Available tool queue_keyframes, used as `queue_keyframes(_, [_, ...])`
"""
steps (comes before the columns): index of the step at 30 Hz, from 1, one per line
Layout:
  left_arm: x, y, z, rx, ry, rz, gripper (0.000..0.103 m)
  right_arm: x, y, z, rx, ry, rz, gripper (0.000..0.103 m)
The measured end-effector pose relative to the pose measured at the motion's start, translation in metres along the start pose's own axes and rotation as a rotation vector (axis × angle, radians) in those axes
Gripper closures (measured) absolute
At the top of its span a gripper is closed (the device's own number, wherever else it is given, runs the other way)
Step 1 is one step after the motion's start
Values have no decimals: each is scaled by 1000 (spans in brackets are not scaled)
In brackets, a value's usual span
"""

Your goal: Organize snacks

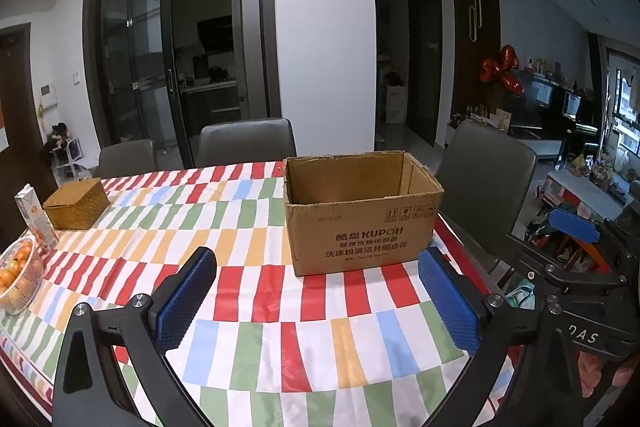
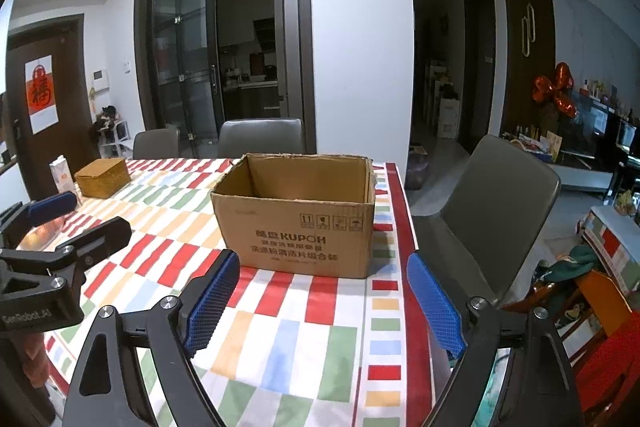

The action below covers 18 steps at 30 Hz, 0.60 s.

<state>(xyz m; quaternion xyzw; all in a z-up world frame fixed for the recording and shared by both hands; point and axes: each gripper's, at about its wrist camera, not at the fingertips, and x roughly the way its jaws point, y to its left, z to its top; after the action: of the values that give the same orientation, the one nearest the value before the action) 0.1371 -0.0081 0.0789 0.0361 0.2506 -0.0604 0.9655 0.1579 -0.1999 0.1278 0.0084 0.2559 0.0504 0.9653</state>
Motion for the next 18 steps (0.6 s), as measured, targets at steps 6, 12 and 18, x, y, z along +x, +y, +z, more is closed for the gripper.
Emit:
queue_keyframes(6, [-2, 2, -3, -19, 16, -12, 0, -2, 0, -1, -1, 4, 2, 17])
queue_keyframes(12, [-3, 2, -4, -8, 11, 12, 0, -3, 1, -2, 1, -2, -2, 17])
queue_keyframes(18, [-5, 2, -5, -4, 10, 20, 0, -6, 1, -2, 1, -9, -7, 17])
